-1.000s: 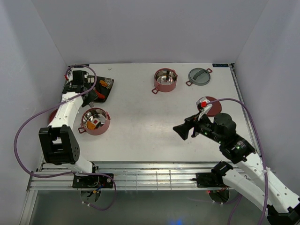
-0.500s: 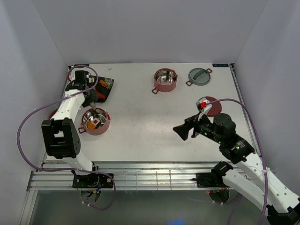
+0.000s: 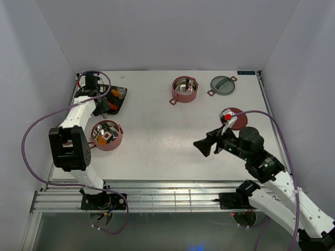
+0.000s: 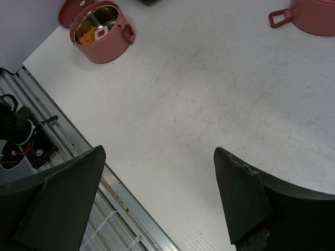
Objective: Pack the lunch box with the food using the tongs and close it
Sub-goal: Pick up the fake food from the plate, then place the fake food in the packing box, then pick up the fake food from the plate.
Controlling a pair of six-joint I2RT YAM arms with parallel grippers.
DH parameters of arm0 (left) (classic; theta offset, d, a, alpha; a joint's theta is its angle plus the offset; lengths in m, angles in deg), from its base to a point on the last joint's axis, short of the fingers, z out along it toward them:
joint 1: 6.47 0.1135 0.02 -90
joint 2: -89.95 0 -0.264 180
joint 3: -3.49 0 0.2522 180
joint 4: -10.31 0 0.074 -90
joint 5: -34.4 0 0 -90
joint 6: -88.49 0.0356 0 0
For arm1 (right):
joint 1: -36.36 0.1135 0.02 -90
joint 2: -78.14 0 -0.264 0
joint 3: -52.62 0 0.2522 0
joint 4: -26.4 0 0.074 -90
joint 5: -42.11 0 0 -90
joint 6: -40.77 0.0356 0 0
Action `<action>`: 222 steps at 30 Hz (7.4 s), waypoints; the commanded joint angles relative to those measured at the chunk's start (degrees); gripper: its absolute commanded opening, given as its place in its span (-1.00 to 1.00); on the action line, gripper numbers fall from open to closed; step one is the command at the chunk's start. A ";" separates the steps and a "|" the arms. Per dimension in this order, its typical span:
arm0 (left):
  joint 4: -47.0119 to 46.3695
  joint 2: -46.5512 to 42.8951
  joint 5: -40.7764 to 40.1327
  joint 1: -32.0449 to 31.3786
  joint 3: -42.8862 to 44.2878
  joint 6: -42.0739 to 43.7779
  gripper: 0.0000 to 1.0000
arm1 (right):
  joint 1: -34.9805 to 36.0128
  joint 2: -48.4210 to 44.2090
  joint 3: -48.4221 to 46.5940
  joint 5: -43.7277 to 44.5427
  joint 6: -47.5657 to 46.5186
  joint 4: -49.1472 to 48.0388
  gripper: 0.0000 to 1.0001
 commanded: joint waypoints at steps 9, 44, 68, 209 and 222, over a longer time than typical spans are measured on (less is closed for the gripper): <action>-1.23 2.94 0.67 0.24 5.65 1.80 -0.14 | 0.40 0.13 -0.54 -0.29 -0.04 -2.53 0.80; 2.20 -2.86 3.22 0.24 0.73 3.12 -0.05 | 0.40 -0.05 -0.63 1.21 -0.13 -2.26 0.80; 4.40 -2.94 2.16 0.24 4.60 5.05 -0.35 | 0.40 -0.49 -0.98 2.08 -0.22 -1.82 0.80; -3.69 3.38 7.70 0.16 9.08 9.97 -0.07 | 0.40 3.38 0.08 0.68 -0.22 -2.96 0.80; -2.37 4.18 7.79 0.07 8.29 9.36 -0.02 | 0.40 3.20 0.08 1.38 -0.22 -3.23 0.80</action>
